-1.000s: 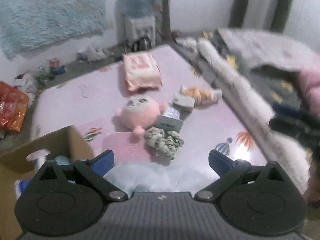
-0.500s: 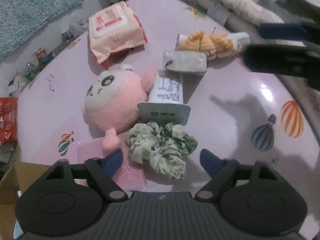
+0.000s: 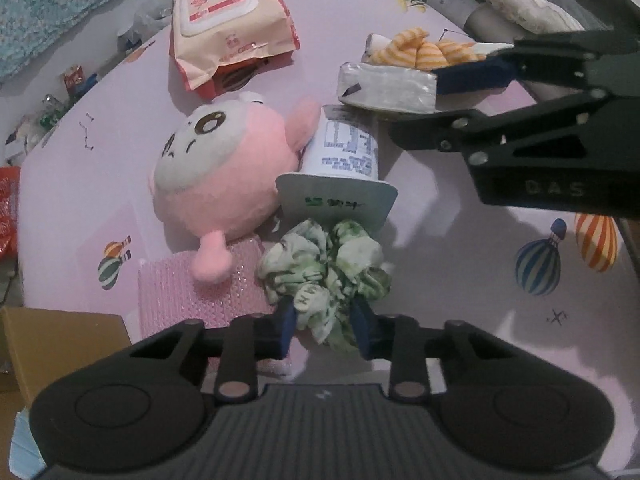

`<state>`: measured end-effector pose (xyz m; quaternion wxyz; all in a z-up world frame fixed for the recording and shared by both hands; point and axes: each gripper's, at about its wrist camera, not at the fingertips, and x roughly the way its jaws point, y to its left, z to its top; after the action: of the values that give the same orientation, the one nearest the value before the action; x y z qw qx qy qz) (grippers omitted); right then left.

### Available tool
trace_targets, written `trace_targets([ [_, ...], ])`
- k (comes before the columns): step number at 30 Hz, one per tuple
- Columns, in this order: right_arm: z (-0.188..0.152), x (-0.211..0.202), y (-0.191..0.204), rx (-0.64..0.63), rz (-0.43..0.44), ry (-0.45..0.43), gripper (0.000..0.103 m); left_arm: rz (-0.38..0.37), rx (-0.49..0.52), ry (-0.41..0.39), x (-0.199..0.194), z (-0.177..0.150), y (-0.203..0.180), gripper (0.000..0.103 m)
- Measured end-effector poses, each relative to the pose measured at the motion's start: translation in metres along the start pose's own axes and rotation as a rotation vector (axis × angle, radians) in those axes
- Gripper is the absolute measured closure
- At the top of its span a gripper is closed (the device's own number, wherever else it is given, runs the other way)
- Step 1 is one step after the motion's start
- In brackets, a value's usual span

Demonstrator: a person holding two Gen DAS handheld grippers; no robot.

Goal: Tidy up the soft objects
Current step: 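Grasp the green scrunchie with the left tool while the right tool grasps the gold packet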

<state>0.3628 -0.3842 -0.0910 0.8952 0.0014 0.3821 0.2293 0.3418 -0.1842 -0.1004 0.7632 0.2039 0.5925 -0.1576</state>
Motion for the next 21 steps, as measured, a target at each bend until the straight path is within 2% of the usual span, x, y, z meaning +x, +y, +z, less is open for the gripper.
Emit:
trace_targets([
  [2, -0.002, 0.001, -0.001, 0.003, -0.004, -0.011, 0.063, -0.003, -0.009, 0.000, 0.001, 0.000, 0.002, 0.086],
  [5, -0.003, 0.001, -0.005, 0.030, 0.002, -0.027, 0.068, -0.011, -0.022, -0.012, -0.001, -0.001, 0.004, 0.095],
  [12, -0.008, -0.025, -0.008, 0.101, -0.015, -0.075, 0.076, -0.032, -0.036, -0.087, -0.025, -0.003, 0.002, 0.095],
  [21, -0.016, -0.094, -0.016, 0.242, 0.031, -0.161, 0.085, -0.063, -0.069, -0.201, -0.076, -0.016, -0.005, 0.096],
])
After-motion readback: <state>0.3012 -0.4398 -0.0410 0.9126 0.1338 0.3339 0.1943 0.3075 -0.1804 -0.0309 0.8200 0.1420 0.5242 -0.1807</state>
